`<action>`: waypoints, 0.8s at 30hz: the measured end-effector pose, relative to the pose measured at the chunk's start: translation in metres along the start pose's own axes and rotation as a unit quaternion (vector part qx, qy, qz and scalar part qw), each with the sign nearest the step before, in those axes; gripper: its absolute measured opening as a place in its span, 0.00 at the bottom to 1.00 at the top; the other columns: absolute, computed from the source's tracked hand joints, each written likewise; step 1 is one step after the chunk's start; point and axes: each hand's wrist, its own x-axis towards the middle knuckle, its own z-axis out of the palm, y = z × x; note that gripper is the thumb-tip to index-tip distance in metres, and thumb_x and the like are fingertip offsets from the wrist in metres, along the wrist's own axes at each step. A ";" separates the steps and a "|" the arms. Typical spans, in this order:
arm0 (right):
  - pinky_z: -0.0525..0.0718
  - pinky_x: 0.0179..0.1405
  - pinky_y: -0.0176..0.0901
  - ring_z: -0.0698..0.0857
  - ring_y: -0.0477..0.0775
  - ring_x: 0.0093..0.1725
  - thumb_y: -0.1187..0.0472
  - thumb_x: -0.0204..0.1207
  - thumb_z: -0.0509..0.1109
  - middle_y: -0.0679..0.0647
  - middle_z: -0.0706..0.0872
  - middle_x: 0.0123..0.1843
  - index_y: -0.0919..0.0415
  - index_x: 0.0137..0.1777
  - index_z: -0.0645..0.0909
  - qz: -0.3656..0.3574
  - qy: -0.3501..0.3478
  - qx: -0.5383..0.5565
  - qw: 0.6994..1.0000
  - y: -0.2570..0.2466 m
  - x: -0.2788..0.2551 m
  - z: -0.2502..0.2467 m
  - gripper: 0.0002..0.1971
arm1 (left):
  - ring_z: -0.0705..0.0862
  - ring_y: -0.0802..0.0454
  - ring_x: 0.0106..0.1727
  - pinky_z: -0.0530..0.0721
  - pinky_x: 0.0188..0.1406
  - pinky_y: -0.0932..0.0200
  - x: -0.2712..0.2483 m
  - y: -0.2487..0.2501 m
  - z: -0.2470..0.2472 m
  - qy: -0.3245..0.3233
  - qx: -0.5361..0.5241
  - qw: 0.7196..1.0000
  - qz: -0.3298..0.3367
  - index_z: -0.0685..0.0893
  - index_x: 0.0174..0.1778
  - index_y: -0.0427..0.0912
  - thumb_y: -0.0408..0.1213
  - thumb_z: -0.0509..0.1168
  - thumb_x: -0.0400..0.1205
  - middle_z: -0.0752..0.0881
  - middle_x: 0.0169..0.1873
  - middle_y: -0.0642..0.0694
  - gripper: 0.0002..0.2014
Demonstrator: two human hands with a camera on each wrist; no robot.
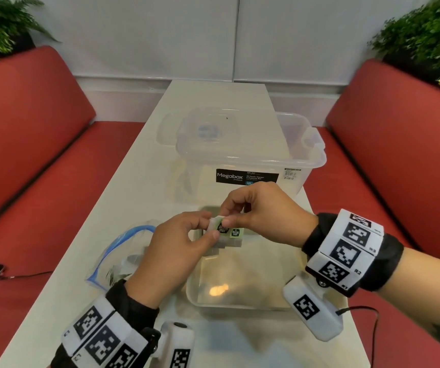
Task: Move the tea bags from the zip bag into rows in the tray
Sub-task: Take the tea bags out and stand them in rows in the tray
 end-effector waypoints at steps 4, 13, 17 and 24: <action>0.82 0.42 0.42 0.84 0.43 0.37 0.55 0.68 0.79 0.46 0.89 0.36 0.49 0.41 0.88 0.025 -0.027 -0.086 0.996 0.009 0.007 -0.006 0.03 | 0.77 0.71 0.47 0.70 0.39 0.77 -0.006 -0.006 -0.002 0.002 0.036 0.999 -0.026 0.78 0.53 0.65 0.47 0.73 0.72 0.79 0.45 0.68 0.16; 0.70 0.35 0.37 0.79 0.47 0.40 0.55 0.71 0.75 0.46 0.88 0.44 0.49 0.47 0.88 0.096 -0.130 -0.279 0.946 0.043 0.033 0.016 0.06 | 0.78 0.67 0.31 0.72 0.28 0.72 -0.033 -0.023 -0.007 -0.076 0.069 0.992 -0.069 0.81 0.38 0.68 0.47 0.78 0.68 0.80 0.25 0.62 0.13; 0.71 0.37 0.38 0.77 0.50 0.40 0.56 0.72 0.74 0.49 0.88 0.46 0.49 0.48 0.87 0.111 -0.158 -0.315 0.929 0.053 0.044 0.032 0.06 | 0.75 0.68 0.32 0.68 0.30 0.72 -0.039 -0.023 -0.007 -0.139 0.115 0.981 -0.072 0.79 0.41 0.69 0.51 0.76 0.68 0.77 0.27 0.76 0.13; 0.75 0.39 0.40 0.81 0.54 0.41 0.58 0.73 0.71 0.52 0.88 0.46 0.50 0.48 0.87 0.111 -0.173 -0.343 0.916 0.058 0.052 0.044 0.06 | 0.75 0.73 0.33 0.70 0.32 0.73 -0.039 -0.028 -0.009 -0.164 0.135 0.975 -0.069 0.83 0.47 0.67 0.55 0.76 0.67 0.77 0.26 0.67 0.14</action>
